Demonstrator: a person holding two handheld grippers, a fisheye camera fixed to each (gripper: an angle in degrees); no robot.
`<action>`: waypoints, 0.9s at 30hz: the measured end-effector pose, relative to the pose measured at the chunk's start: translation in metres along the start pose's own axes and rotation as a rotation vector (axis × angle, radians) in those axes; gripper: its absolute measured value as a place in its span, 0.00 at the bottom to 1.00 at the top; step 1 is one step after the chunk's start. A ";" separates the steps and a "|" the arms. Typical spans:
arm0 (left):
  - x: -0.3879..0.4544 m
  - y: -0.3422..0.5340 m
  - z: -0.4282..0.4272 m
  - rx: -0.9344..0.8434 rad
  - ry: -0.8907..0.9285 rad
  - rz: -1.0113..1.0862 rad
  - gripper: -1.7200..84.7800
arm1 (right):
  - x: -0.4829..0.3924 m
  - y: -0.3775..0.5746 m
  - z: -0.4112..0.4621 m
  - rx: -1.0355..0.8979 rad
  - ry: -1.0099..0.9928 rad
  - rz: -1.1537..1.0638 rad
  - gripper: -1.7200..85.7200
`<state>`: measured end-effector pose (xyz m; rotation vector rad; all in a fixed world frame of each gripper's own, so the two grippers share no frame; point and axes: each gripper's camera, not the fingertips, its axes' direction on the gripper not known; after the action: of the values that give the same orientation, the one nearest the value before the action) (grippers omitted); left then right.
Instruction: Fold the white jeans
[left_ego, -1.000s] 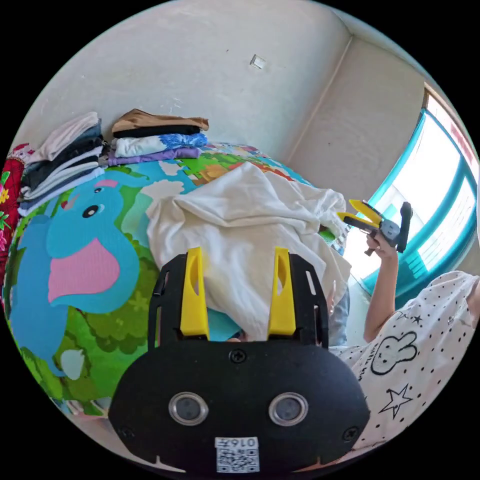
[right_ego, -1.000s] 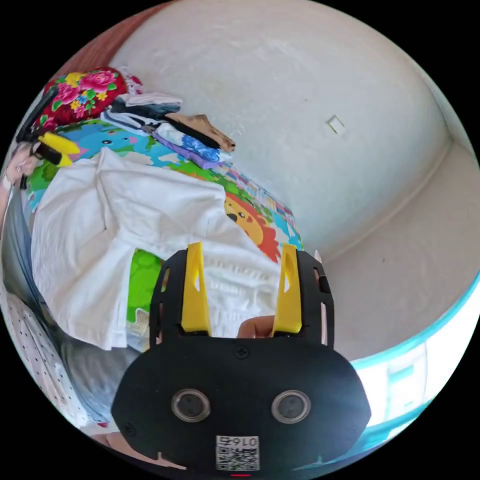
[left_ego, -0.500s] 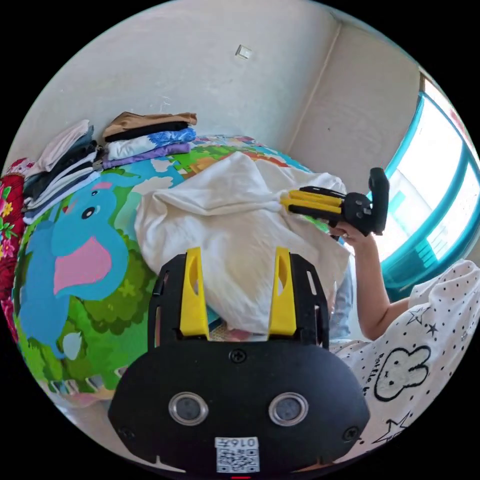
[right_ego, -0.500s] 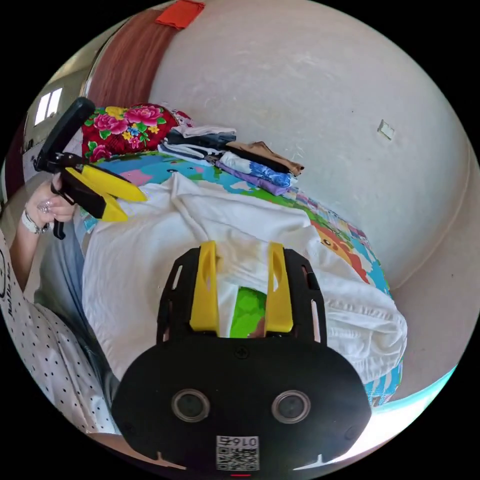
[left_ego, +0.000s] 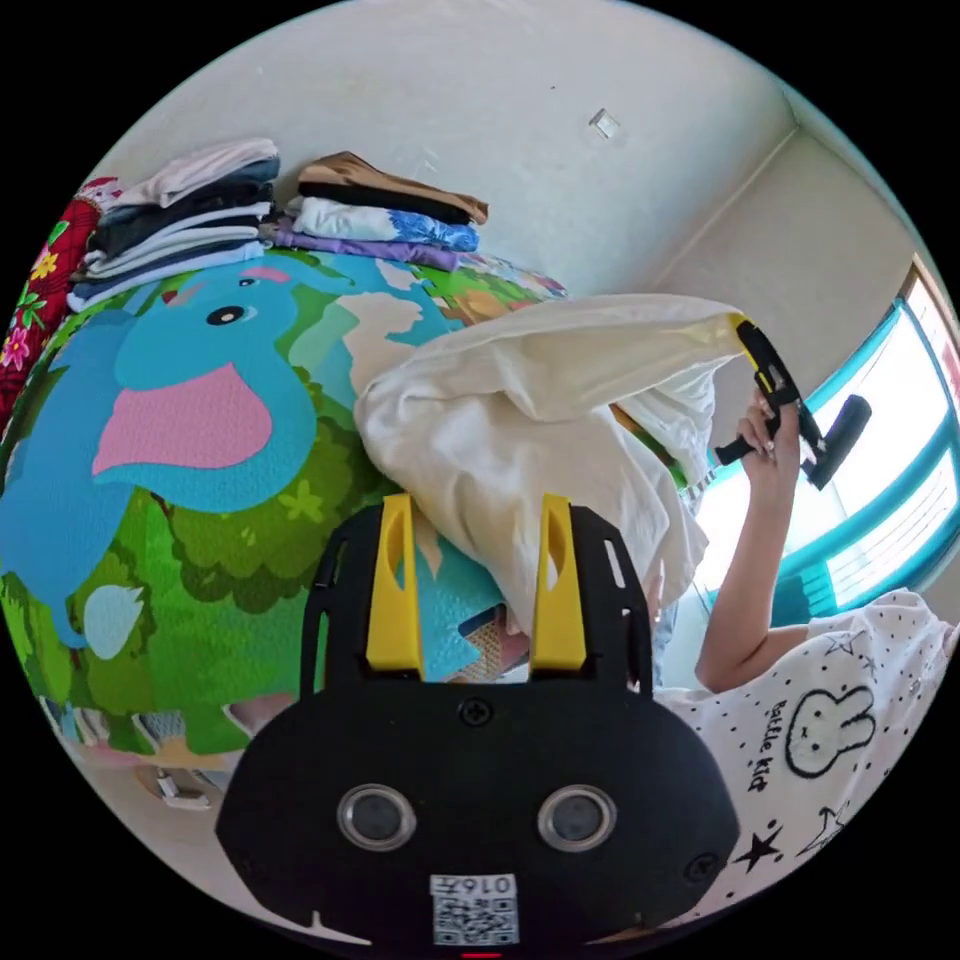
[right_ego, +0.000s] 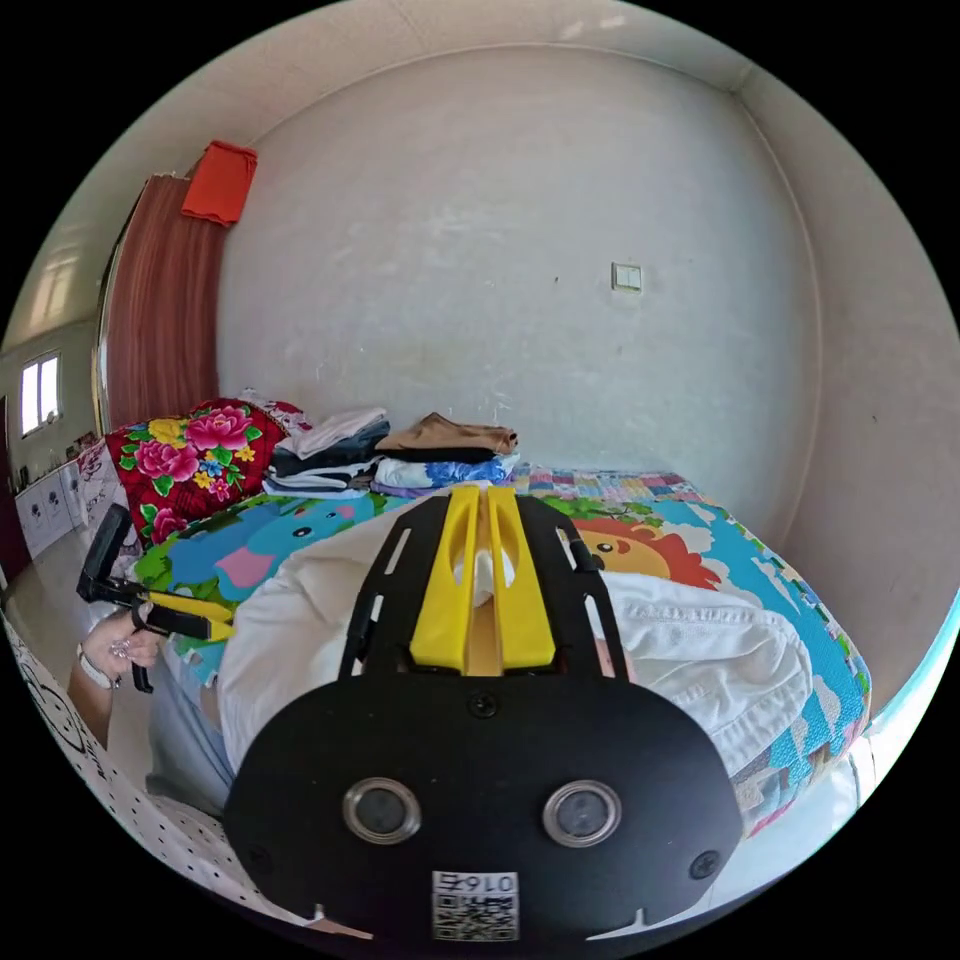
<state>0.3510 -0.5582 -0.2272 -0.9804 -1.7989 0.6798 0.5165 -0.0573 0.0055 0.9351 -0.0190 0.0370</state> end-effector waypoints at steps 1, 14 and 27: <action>0.004 0.000 0.005 0.014 -0.014 0.013 0.18 | 0.003 -0.005 -0.006 0.029 0.018 -0.003 0.02; 0.051 -0.038 -0.022 0.203 -0.049 0.181 0.03 | 0.067 -0.069 0.023 0.073 0.144 -0.071 0.02; 0.180 -0.069 -0.122 0.248 -0.920 0.523 0.06 | 0.103 -0.161 0.064 -0.010 -0.036 -0.152 0.04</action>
<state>0.3979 -0.4373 -0.0393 -1.0542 -2.1279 1.8670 0.6263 -0.2012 -0.0825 0.9254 0.0183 -0.1213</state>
